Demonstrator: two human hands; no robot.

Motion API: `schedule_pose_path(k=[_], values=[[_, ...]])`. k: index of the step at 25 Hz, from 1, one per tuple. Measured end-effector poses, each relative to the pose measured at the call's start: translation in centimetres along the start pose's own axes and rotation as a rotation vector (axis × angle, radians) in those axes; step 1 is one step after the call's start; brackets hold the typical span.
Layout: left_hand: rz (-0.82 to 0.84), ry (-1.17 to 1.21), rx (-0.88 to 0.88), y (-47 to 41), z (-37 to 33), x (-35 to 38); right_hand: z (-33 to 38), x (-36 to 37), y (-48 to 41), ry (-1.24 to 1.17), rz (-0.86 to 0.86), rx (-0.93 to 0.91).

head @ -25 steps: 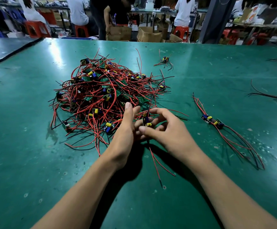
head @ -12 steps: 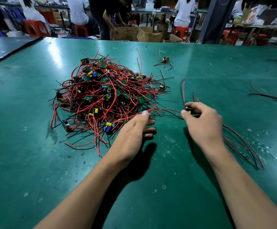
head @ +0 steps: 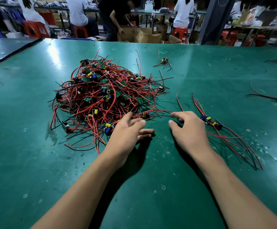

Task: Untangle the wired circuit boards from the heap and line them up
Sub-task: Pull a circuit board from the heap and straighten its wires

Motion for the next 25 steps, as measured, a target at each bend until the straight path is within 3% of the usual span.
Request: schedule_pose_path(k=[8,16,21,23,25], values=[[0.024,-0.165,0.076,0.2,-0.6,0.0,-2.5,-0.7,-0.8,0.035,-0.007,0.145],[0.030,-0.175,0.080,0.0,-0.4,-0.1,-0.8,0.9,-0.9,0.188,0.068,0.004],[0.018,-0.145,0.093,0.0,-0.5,-0.3,-0.3,-0.4,-1.1,-0.292,-0.010,0.010],[-0.001,-0.118,0.098,0.0,-0.5,-0.7,-0.8,-1.6,-1.4,-0.620,-0.067,0.109],[-0.032,-0.102,0.107,-0.1,-0.6,-1.0,-1.5,-1.4,-1.4,-1.059,-0.019,0.278]])
Point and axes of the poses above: each hand's wrist, its own y-axis away from the middle knuckle, its own x-axis out of the palm, z = x × y, the point moved 10 cm from there along -y, towards the middle knuckle, and after that the axes turned 2 degrees about y, right-handed, at the moved point
